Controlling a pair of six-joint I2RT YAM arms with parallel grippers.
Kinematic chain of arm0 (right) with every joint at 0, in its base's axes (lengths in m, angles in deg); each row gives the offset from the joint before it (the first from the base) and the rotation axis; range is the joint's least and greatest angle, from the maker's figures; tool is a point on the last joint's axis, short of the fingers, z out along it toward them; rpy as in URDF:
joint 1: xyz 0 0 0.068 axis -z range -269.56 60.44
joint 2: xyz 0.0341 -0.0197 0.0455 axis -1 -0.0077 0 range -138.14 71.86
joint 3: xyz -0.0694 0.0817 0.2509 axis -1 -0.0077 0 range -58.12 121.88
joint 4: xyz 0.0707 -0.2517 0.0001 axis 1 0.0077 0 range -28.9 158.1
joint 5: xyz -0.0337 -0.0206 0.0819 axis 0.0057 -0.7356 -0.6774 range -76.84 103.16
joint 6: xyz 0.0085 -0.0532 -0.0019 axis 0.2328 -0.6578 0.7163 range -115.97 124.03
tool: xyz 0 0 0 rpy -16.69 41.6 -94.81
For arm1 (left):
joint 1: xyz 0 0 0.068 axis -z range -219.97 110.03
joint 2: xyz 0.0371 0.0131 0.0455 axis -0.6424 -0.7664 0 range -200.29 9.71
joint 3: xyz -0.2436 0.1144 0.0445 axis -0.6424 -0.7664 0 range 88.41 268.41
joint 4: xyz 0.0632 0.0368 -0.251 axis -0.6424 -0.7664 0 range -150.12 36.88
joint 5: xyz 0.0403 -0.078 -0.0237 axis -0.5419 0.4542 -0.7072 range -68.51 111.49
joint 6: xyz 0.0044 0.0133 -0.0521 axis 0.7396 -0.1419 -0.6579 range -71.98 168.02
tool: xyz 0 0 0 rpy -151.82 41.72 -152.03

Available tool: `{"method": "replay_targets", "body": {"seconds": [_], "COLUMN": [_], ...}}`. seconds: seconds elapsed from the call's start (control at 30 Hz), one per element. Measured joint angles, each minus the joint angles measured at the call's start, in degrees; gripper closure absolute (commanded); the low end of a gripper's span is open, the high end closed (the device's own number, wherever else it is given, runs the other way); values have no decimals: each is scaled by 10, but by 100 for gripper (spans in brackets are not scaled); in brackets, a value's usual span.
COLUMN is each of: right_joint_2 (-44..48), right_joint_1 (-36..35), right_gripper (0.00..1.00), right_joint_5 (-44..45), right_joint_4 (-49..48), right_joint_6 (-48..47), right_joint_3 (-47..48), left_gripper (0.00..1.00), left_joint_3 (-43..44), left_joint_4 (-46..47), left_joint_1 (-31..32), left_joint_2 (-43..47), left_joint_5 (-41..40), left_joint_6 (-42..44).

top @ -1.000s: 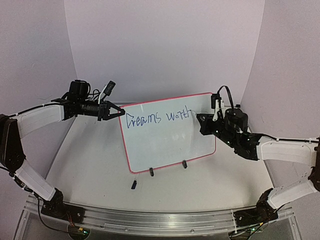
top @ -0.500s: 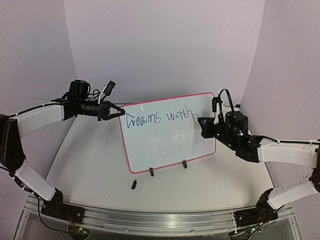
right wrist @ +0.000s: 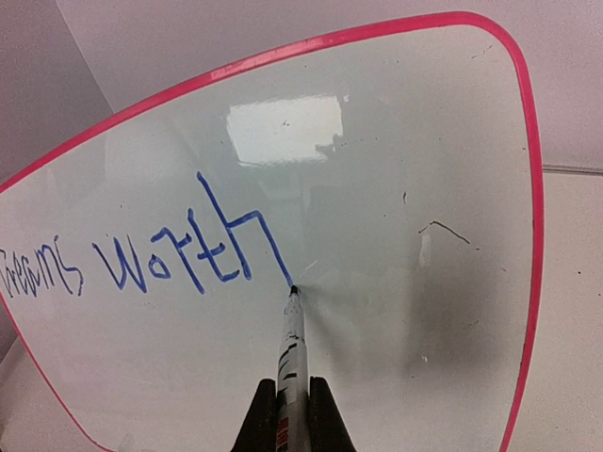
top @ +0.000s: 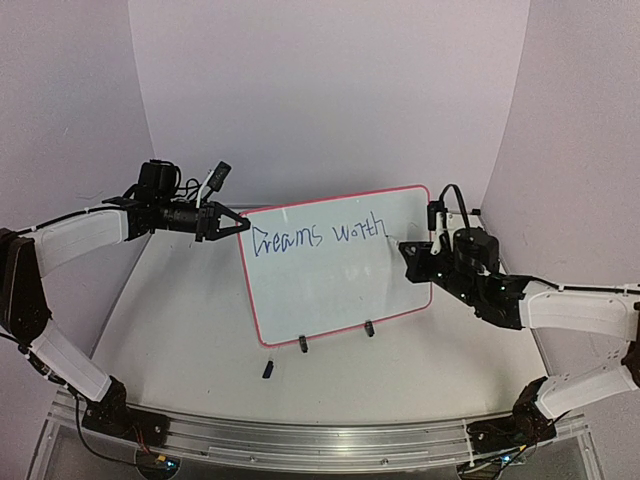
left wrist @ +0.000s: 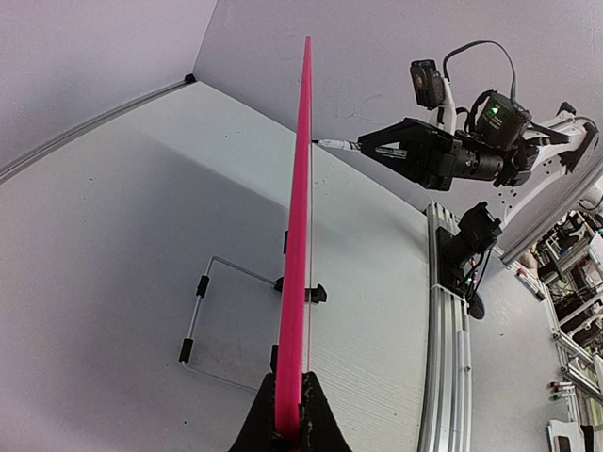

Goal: Write a sentence on the whiteboard

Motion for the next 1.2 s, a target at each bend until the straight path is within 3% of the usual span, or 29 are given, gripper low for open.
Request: {"method": "replay_targets", "body": {"seconds": [0.57,0.83,1.2], "right_joint_2": [94,78,-65], "right_joint_1": [10,10,-135], "right_gripper": [100,100,100], "right_joint_5": [-12,-119,-161], "right_joint_4": [53,54,-13], "right_joint_6": [-12,-29,-32], "right_joint_3": [0,7,65], "left_gripper": [100,100,100], "left_joint_3": [0,2,3], "left_joint_4": [0,0,0], "left_joint_1": [1,3,7], "left_joint_2": [0,0,0], "left_joint_5": [0,-1,-4], "left_joint_6": [2,3,3]}}
